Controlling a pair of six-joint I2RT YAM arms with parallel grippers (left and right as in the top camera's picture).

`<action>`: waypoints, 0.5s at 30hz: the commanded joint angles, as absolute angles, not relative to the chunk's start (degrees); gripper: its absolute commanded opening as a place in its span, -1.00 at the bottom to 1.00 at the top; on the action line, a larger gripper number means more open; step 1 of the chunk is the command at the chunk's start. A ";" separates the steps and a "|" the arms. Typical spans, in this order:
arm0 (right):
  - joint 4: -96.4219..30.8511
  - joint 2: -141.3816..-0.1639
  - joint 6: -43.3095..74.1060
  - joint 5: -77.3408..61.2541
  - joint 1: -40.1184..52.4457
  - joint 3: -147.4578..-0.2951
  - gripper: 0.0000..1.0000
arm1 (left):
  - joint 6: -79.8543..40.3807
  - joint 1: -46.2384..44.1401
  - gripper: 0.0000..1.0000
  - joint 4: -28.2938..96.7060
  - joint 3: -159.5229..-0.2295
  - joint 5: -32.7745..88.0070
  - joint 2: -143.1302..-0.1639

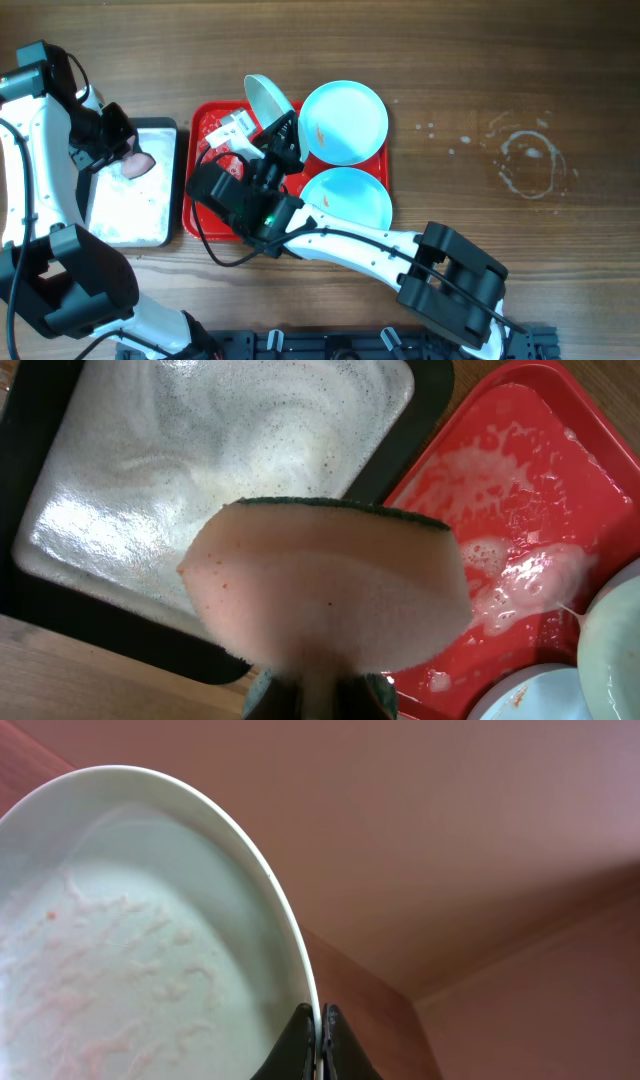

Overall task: Clean dirty plates on tray and stack at the side
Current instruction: 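Lift the cleaned blue plate and carry it right with the right gripper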

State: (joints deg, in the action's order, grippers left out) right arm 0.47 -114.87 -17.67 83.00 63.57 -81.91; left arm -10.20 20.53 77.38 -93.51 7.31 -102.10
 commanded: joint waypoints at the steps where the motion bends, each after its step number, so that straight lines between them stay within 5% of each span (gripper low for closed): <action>1: 1.45 -115.31 -15.25 83.92 63.72 -82.48 -0.91 | -10.72 20.47 -0.92 77.38 -94.41 6.94 -101.47; 15: -5.69 -111.31 -11.53 68.60 63.72 -82.48 -0.92 | -10.72 20.47 -0.92 77.17 -94.41 6.96 -101.47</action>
State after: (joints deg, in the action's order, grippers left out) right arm -2.37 -114.85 -16.12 76.60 64.93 -81.91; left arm -10.20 20.53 77.34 -93.51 7.31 -102.10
